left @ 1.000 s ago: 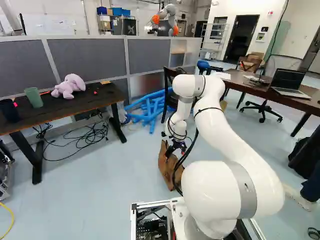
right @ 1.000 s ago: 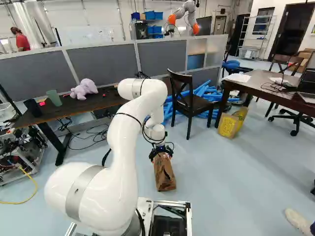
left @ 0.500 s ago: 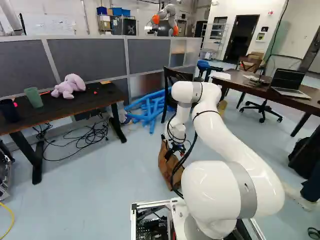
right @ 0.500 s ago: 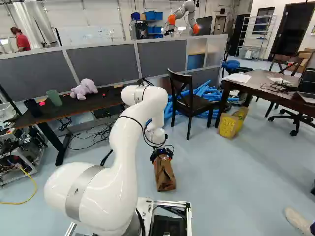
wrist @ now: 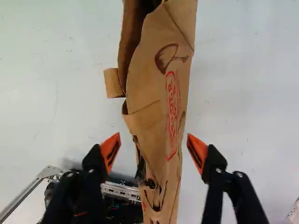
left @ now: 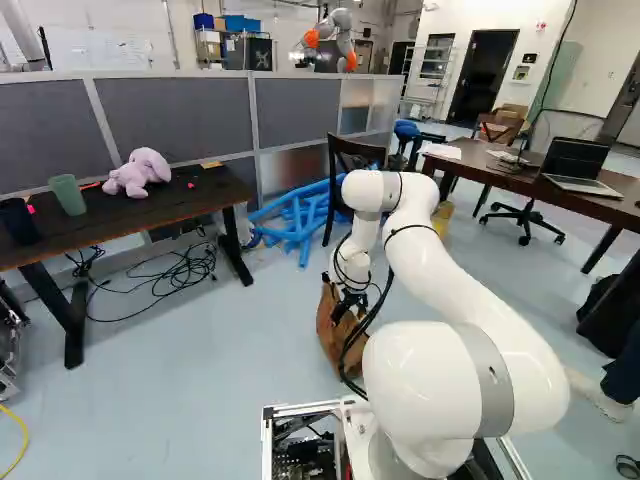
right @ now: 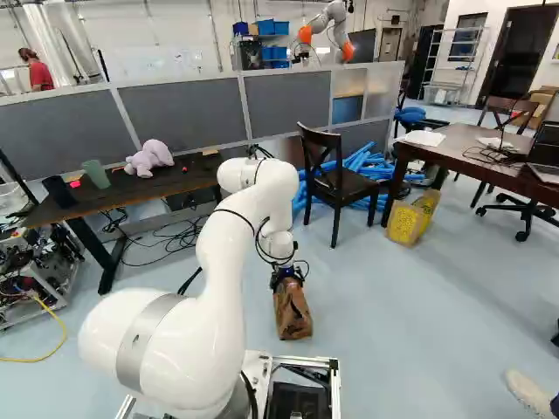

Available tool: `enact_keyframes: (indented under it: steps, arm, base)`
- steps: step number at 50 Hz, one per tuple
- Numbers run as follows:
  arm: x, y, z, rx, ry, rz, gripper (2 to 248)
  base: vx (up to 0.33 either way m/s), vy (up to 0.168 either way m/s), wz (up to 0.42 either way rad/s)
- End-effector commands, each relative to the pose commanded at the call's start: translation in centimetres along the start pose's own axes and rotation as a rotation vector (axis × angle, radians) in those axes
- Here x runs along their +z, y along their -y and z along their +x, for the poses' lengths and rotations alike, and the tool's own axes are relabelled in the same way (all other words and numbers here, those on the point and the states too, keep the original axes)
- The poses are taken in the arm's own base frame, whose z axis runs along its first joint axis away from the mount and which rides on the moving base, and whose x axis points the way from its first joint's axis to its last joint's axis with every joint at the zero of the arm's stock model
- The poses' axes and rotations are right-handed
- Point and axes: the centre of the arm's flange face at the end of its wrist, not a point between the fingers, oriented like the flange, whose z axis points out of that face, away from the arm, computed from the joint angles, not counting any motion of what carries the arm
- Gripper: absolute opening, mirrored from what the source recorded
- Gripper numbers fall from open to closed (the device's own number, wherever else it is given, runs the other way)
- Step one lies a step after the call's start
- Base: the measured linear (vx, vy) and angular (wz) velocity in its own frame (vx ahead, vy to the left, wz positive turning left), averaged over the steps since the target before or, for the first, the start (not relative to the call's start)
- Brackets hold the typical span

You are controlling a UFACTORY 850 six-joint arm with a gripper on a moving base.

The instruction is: Pick up the bag on the ground and place it on the table

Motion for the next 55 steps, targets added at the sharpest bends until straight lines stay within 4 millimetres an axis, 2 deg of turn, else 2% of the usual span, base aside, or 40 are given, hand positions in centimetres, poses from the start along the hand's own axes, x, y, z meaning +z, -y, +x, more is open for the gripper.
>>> enact_keyframes:
  steps: [3,4,8,9,14,15,19,20,24,25,36,55]
  arm:
    - [0.0,0.0,0.0,0.0,0.0,0.0,192]
    - [0.0,0.0,0.0,0.0,0.0,0.0,154]
    - [0.0,0.0,0.0,0.0,0.0,0.0,154]
    - [0.0,0.0,0.0,0.0,0.0,0.0,116]
    - [0.0,0.0,0.0,0.0,0.0,0.0,116]
    - [0.0,0.0,0.0,0.0,0.0,0.0,78]
    - [0.0,0.0,0.0,0.0,0.0,0.0,78]
    - [0.0,0.0,0.0,0.0,0.0,0.0,40]
    - [0.0,0.0,0.0,0.0,0.0,0.0,40]
    - [0.0,0.0,0.0,0.0,0.0,0.0,25]
    - [-0.2,0.0,0.0,0.0,0.0,0.0,25]
    - [-2.8,0.1,-0.1,0.0,-0.004,-0.002,25]
  base:
    - [0.0,0.0,0.0]
    - [0.0,0.0,0.0]
    - [0.0,0.0,0.0]
    - [0.0,0.0,0.0]
    - [0.0,0.0,0.0]
    - [0.0,0.0,0.0]
    - [0.0,0.0,0.0]
    - [0.0,0.0,0.0]
    - [0.0,0.0,0.0]
    - [0.0,0.0,0.0]
    - [0.0,0.0,0.0]
    - [0.0,0.0,0.0]
